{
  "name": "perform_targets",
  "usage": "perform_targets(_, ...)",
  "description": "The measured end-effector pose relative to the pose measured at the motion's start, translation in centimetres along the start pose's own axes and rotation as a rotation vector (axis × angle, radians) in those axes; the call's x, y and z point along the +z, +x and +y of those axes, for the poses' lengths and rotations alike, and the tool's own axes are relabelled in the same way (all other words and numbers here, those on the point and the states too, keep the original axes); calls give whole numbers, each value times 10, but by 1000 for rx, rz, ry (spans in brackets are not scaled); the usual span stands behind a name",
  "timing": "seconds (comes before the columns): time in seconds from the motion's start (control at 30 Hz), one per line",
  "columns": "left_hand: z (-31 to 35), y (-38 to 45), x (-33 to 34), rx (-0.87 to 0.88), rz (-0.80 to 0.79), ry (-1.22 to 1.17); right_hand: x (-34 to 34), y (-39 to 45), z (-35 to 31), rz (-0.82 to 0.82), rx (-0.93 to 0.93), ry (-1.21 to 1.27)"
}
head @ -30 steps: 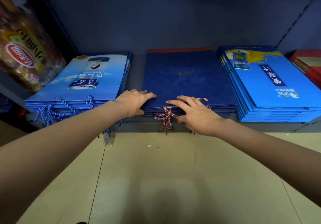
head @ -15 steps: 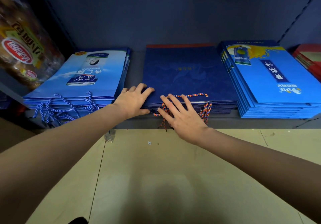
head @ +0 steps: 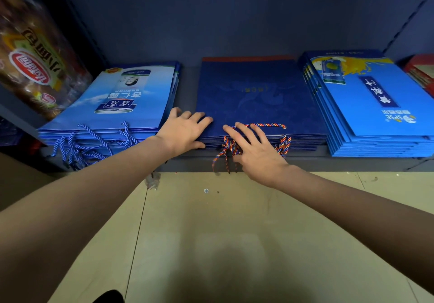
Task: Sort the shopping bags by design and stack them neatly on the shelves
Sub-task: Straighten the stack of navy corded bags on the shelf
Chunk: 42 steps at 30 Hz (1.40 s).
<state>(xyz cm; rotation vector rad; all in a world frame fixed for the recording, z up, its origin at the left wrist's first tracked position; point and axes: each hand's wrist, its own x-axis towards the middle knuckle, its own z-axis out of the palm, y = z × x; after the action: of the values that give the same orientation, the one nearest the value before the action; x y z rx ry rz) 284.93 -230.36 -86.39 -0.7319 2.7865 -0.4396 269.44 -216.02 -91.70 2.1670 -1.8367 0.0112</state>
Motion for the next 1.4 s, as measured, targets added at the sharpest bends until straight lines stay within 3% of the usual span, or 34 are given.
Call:
perform_targets(0.1, -1, 1, 0, 5, 6, -7, -5, -3, 11, 14, -47, 90)
perform_targets(0.27, 1, 2, 1, 14, 10, 15, -8, 2, 4, -21, 4, -42)
perform_targets(0.47, 2, 3, 2, 18, 13, 39, -8, 0, -2, -193, -33, -149)
perform_targets(0.63, 8, 0, 7, -48, 3, 1, -20, 2, 27, -57, -109, 151)
perform_targets(0.77, 17, -1, 11, -146, 31, -195, -33, -3, 33, 33, 130, 454)
perform_targets(0.87, 26, 4, 8, -170, 78, -208, -30, 12, 15, 100, 336, 376)
perform_targets(1.0, 31, 11, 4, -147, 76, -170, -26, 32, -6, -94, 401, 206)
perform_targets(1.13, 27, 12, -2, -55, 28, -7, -22, 34, 2, -151, 377, 152)
perform_targets(1.27, 21, 11, -1, 70, 143, 149, -30, 32, 29, -209, 292, 325)
perform_targets(1.4, 22, 14, -7, 98, 34, 180, -35, 29, 47, -259, 233, 477)
